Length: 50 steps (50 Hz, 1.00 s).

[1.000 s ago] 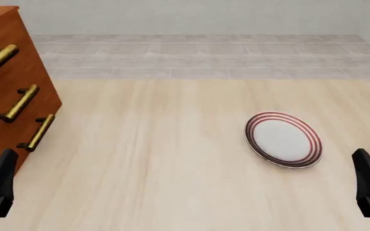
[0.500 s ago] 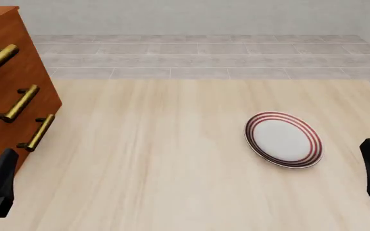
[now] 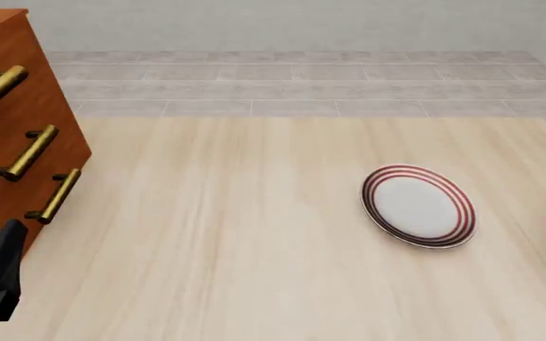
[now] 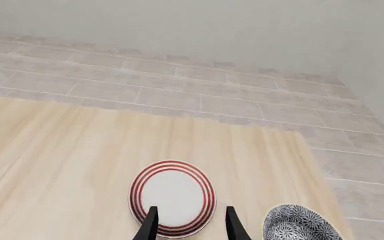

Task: Put the bowl on top of the cabinet.

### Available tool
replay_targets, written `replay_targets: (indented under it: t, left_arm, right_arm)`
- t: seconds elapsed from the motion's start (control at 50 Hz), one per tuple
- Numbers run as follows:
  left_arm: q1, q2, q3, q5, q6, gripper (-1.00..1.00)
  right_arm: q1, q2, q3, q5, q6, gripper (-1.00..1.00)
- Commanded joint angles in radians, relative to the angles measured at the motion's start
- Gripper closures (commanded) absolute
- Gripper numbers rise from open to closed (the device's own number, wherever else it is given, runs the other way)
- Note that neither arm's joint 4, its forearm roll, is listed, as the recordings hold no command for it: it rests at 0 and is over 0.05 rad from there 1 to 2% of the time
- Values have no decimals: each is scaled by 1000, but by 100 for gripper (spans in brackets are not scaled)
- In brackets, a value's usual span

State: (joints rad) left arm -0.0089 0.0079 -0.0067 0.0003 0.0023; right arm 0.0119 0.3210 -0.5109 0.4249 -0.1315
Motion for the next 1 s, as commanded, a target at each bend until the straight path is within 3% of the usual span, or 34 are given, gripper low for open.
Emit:
replay_targets:
  t: [0.02,0.1,0.16,0.26,0.56,1.0]
  left_arm:
    - [0,2,0,-2,-1,-100]
    - [0,1,0,-2,1,-100]
    - [0,2,2,-3,0,-100]
    - [0,0,0,0,0,-100]
    - [0,-2,1,1,0,-100]
    - [-1,-4,3,0,1,-100]
  right_arm:
    - [-36,134,-183,137,-85,-100]
    - [-31,178,-208,166,-63,-100]
    - [-53,206,-217,177,-113,-100]
    - [-68,268,-259,200,-108,-100]
    - [-186,389,-371,292,-239,-100]
    - [-302,532,-291,181,-317,-100]
